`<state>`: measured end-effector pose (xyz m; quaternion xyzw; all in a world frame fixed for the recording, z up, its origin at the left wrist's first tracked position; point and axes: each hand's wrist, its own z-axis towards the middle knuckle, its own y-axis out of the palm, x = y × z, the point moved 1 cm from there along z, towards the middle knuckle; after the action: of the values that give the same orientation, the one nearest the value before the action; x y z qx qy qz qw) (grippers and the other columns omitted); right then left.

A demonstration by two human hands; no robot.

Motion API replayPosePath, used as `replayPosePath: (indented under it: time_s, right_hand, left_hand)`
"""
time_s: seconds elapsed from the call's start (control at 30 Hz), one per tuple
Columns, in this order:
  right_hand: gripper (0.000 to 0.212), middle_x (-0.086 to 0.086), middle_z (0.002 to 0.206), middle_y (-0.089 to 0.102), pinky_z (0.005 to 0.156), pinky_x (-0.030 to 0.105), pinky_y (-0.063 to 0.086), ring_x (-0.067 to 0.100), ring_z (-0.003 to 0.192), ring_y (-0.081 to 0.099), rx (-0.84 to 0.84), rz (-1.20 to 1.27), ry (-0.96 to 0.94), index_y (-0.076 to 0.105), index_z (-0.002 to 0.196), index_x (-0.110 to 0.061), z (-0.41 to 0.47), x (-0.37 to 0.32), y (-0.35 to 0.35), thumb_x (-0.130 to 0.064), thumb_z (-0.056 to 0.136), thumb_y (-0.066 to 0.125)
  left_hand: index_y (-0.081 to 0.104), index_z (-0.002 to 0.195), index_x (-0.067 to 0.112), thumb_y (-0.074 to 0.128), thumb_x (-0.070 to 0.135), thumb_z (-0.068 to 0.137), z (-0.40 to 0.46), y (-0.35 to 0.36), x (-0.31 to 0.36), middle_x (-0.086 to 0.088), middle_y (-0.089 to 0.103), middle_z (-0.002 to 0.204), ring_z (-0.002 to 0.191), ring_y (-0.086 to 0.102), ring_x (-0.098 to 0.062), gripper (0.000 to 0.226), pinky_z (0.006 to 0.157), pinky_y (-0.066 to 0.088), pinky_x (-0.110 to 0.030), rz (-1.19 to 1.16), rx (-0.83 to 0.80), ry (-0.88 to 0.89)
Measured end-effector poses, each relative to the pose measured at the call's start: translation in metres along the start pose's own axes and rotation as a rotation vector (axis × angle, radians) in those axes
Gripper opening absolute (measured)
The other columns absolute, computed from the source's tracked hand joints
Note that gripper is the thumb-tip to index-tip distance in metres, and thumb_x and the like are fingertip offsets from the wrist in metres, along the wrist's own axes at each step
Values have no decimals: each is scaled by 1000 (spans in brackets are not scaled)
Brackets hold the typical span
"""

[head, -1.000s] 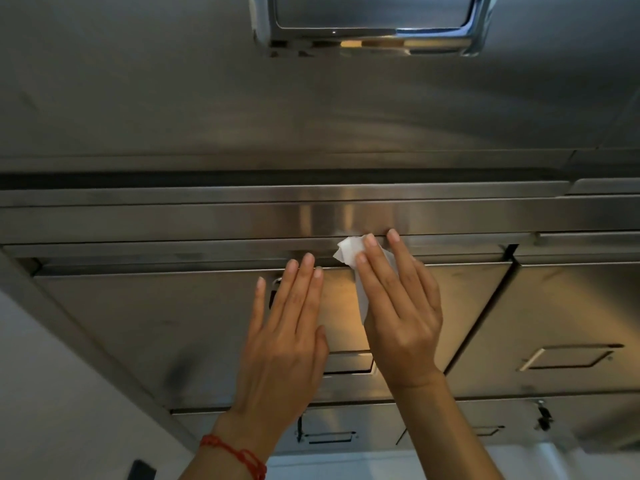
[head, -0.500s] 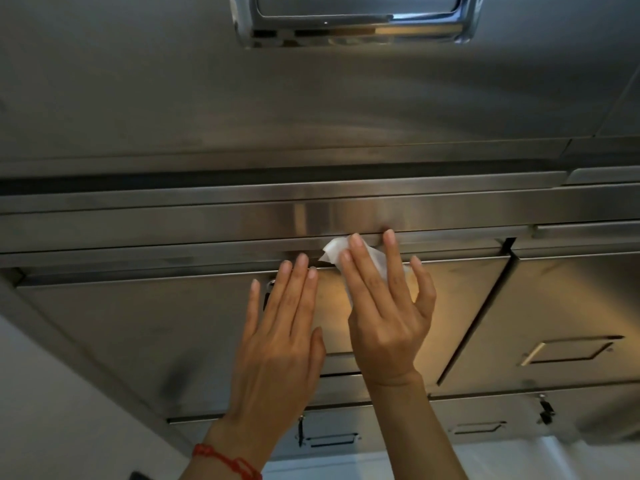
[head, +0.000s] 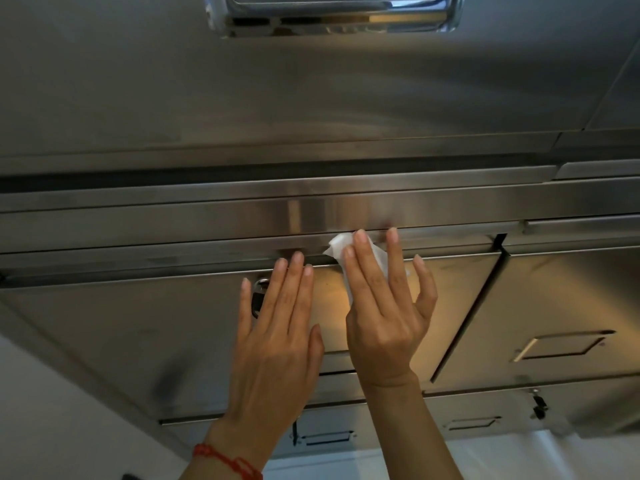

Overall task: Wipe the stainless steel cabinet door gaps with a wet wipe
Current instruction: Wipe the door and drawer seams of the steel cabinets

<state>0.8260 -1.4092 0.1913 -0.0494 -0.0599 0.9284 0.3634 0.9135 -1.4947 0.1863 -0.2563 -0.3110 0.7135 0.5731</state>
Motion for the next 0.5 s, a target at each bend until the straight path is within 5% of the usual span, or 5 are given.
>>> replayPosePath:
  time_s: [0.5]
  right_hand:
    - [25,2,121,63,101,45,36,30,119,55,-11,-28,-28,67,113,-13,1,20,-4,-7,89,65]
  left_hand:
    - [35,138,-1,38,24,87,4,3,17,-17,33,146,135,33,-31,56,113,9,-51,58,25,-35]
